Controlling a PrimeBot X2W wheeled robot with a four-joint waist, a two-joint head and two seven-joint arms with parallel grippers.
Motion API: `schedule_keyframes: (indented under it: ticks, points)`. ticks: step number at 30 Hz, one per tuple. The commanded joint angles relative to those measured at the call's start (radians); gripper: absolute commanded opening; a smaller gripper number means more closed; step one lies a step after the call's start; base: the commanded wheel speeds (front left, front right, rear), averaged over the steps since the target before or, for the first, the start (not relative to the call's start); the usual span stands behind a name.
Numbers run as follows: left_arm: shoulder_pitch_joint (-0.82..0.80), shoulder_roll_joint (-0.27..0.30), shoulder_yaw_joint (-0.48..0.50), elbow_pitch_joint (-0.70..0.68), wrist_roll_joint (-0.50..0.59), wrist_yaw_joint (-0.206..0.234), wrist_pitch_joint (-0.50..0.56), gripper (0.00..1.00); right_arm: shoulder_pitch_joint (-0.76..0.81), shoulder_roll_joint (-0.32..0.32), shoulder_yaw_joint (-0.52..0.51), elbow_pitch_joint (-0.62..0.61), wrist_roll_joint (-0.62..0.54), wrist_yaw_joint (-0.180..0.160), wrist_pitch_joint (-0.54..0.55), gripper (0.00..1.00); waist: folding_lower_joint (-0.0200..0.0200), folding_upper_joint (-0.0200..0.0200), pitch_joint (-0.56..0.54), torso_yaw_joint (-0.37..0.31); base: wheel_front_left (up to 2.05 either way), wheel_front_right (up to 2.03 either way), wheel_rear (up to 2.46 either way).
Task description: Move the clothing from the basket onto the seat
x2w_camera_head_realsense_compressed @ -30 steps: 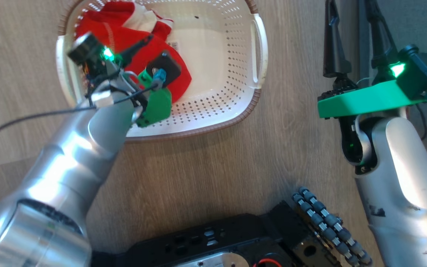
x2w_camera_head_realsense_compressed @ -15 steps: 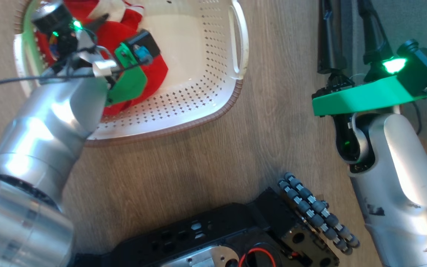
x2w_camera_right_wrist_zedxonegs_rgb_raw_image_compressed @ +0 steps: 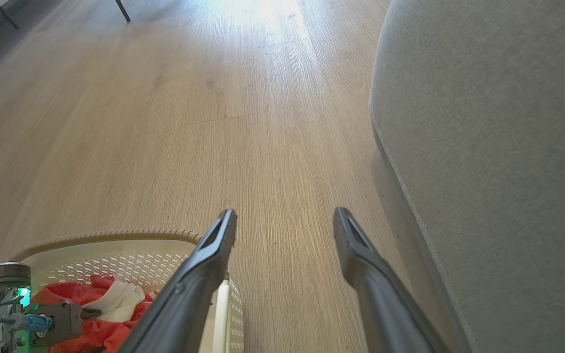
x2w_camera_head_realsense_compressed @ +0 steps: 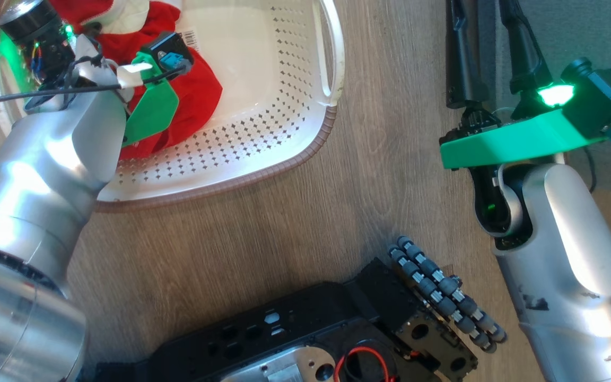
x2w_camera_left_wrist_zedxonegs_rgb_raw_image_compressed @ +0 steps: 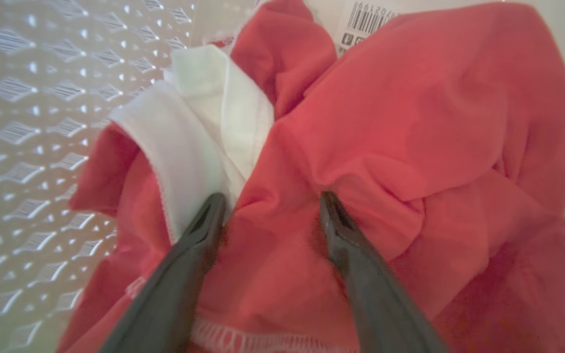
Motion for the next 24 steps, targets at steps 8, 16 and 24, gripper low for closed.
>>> schedule_keyframes:
  ticks: [8,16,24]
  points:
    - [0.024,0.013,0.012,-0.005,-0.054,-0.028,-0.025,0.0,0.012,0.009,0.004,-0.03,0.006,0.007,-0.005,1.0,-0.0001,0.0,-0.023,0.013,0.0,0.0,0.0]
    - [0.095,-0.031,0.039,-0.005,-0.134,-0.036,-0.152,0.0,0.001,0.009,-0.026,-0.012,-0.033,0.007,-0.005,1.0,-0.0001,0.0,-0.102,0.054,0.0,0.0,0.0]
    - [0.169,-0.084,0.072,-0.02,-0.227,-0.038,-0.286,0.0,0.003,0.009,-0.035,0.013,-0.086,0.007,-0.005,1.0,-0.0001,0.0,-0.221,0.125,0.0,0.0,0.0]
